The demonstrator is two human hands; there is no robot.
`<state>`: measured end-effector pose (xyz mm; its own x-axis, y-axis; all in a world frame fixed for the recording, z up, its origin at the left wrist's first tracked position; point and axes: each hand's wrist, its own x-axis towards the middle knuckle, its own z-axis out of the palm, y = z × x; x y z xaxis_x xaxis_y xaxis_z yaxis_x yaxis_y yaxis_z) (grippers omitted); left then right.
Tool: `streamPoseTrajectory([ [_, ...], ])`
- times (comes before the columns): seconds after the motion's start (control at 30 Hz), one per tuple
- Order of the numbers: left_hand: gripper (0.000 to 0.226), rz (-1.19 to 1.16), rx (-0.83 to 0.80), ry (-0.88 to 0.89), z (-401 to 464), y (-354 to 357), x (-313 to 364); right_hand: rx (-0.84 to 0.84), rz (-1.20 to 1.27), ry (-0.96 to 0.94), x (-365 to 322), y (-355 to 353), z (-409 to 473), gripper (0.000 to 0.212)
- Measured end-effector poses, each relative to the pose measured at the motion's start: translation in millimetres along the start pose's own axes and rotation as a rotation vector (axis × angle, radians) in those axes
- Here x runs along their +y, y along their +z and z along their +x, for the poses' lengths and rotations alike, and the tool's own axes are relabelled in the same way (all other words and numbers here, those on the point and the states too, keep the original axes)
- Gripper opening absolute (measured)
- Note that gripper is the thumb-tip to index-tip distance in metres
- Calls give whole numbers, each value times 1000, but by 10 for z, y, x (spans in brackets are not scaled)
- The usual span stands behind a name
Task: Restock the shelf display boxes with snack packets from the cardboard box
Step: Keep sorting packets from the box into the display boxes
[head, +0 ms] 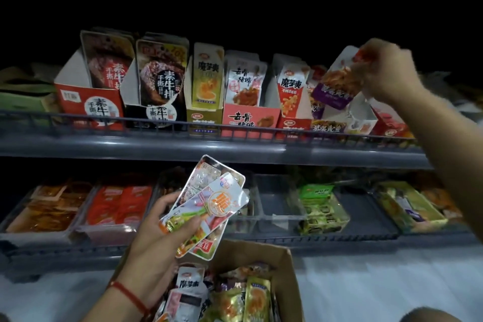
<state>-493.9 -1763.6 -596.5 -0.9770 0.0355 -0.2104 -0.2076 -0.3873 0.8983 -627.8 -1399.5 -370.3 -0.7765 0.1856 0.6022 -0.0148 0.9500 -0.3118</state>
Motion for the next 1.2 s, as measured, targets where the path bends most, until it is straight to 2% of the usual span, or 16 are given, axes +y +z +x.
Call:
streamPoseTrajectory([
  [0.13,50,27,40,3,27,-22,8,-230,-175,-50,46,324,244,26],
  [0.27,56,21,34,-20,51,-43,-24,-307,-330,-218,75,613,382,23],
  [0.7,65,49,9,-57,185,-59,-78,-70,-563,-328,332,924,567,39],
  [0.77,64,25,15,-37,185,-30,-71,-13,-528,-364,255,843,481,40],
  [0.83,60,8,25,-3,174,-17,-55,7,-394,-408,30,738,258,35],
  [0.9,56,0,33,25,155,-9,-41,-64,-217,-479,-261,664,-140,29],
  [0.97,52,6,56,56,138,-9,-19,-217,-28,-604,-538,579,-638,27],
  [1.07,47,19,57,70,105,-10,12,-575,-2,-841,-799,558,-1261,46],
  [1.1,47,25,51,75,90,-13,25,-648,-26,-893,-843,616,-1396,54],
  [1.2,48,37,37,86,35,-21,69,-713,66,-842,-940,833,-1637,66],
])
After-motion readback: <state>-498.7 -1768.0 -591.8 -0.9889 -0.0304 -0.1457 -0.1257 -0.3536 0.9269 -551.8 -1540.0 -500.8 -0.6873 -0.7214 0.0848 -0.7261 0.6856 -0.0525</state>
